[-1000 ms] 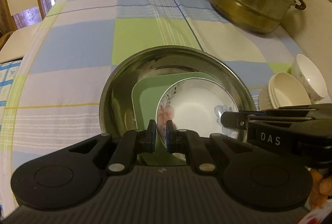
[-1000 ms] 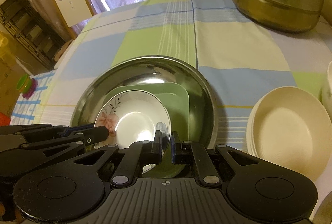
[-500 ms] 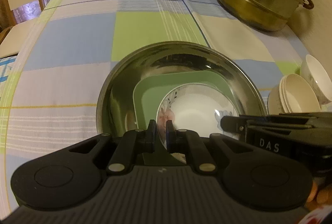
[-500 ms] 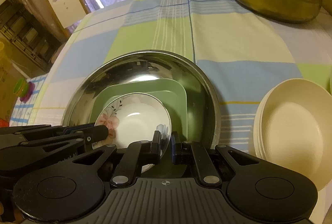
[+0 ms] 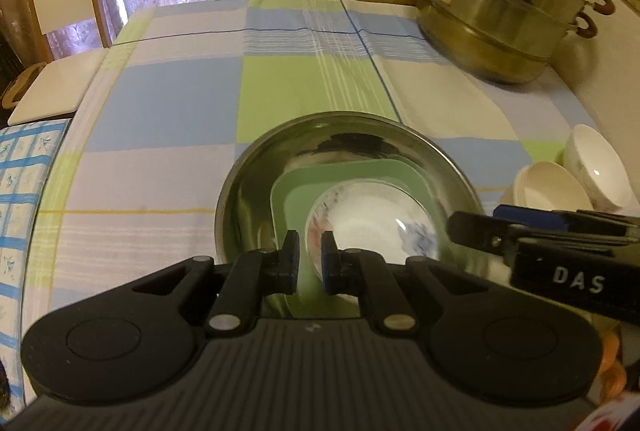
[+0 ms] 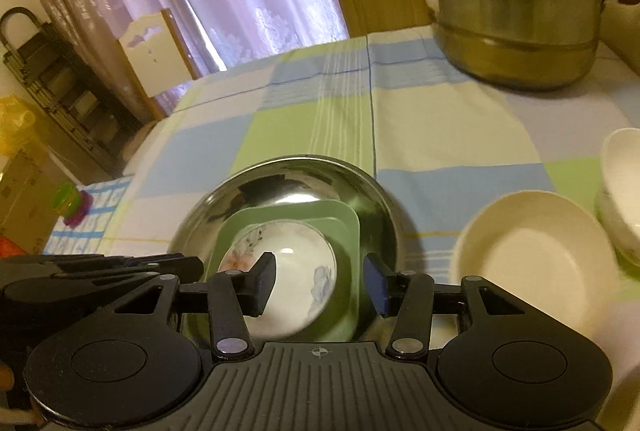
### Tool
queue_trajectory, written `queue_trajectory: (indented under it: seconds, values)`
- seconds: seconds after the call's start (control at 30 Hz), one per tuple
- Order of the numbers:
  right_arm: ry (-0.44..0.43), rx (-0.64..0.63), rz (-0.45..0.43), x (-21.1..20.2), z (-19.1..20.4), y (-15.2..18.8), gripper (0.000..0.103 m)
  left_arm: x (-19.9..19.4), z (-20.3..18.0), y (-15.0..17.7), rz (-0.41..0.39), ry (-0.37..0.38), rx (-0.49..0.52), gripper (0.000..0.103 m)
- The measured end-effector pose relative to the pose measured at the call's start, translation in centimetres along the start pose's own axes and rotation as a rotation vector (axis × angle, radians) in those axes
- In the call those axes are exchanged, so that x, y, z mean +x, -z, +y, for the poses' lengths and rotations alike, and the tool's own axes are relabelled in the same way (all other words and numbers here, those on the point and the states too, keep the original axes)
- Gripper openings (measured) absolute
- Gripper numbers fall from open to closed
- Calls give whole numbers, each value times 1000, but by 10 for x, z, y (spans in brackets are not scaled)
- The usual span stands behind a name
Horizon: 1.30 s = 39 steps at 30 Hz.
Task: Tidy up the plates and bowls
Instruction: 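Open the right gripper to release the saucer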
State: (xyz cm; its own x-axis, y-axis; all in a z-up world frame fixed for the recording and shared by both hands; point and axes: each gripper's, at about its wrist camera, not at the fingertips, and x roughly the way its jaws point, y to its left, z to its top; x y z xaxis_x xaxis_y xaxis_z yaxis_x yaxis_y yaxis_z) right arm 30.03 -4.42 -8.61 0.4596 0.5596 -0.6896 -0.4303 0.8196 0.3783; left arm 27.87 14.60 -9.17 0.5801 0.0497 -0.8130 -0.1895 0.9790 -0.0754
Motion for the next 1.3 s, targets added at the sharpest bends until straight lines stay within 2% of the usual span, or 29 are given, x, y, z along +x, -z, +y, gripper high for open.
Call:
queue_trajectory:
  seconds: [0.2, 0.4, 0.83, 1.3]
  values:
    - [-21, -4, 2, -45, -11, 16, 64, -37, -20, 21, 14, 16, -1, 11]
    - [-21, -22, 19, -89, -22, 34, 69, -72, -51, 46, 24, 34, 17, 12]
    - [26, -16, 84, -157, -58, 85, 71, -117, -105, 100, 54, 63, 30, 12]
    - [51, -15, 84, -209, -86, 127, 71, -135, -156, 140, 68, 83, 46, 12]
